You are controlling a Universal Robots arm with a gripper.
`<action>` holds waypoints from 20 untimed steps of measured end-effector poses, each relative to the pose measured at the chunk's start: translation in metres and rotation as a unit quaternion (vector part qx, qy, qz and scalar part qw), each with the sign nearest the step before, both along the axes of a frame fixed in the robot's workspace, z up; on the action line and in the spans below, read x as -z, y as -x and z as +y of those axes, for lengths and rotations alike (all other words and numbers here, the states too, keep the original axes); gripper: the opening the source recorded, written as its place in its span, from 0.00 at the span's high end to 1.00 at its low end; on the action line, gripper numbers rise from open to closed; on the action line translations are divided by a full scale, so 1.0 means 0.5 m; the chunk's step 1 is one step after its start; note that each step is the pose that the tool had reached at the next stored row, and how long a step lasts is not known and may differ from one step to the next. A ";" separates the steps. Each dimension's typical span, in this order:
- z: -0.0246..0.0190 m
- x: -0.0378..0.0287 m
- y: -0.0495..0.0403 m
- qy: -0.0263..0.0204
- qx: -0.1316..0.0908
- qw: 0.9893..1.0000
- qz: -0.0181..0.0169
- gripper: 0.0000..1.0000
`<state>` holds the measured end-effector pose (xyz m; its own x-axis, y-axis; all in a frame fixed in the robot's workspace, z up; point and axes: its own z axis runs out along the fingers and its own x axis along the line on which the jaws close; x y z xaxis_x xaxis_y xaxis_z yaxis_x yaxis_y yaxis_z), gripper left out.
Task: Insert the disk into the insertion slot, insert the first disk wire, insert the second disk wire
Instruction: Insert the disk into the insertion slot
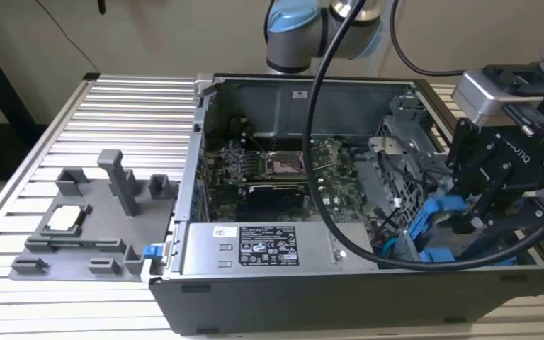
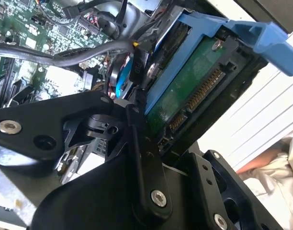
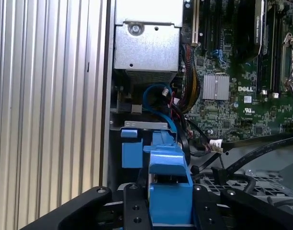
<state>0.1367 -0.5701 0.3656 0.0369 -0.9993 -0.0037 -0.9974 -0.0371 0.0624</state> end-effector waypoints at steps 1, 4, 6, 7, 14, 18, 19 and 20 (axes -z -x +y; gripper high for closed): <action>-0.0001 0.000 0.000 0.000 0.000 1.000 0.000 0.66; -0.0002 -0.002 0.000 0.000 0.000 1.000 0.000 0.60; -0.0002 -0.017 0.000 0.000 0.000 1.000 0.000 0.60; -0.0001 -0.025 0.000 0.000 0.000 1.000 0.000 0.60; 0.0020 -0.077 0.000 0.001 0.000 1.000 0.000 0.60; 0.0052 -0.077 0.002 0.002 0.000 1.000 -0.020 0.60; 0.0060 -0.077 0.002 0.002 0.000 1.000 -0.029 0.60; 0.0068 -0.077 0.003 0.002 0.000 0.999 -0.038 0.60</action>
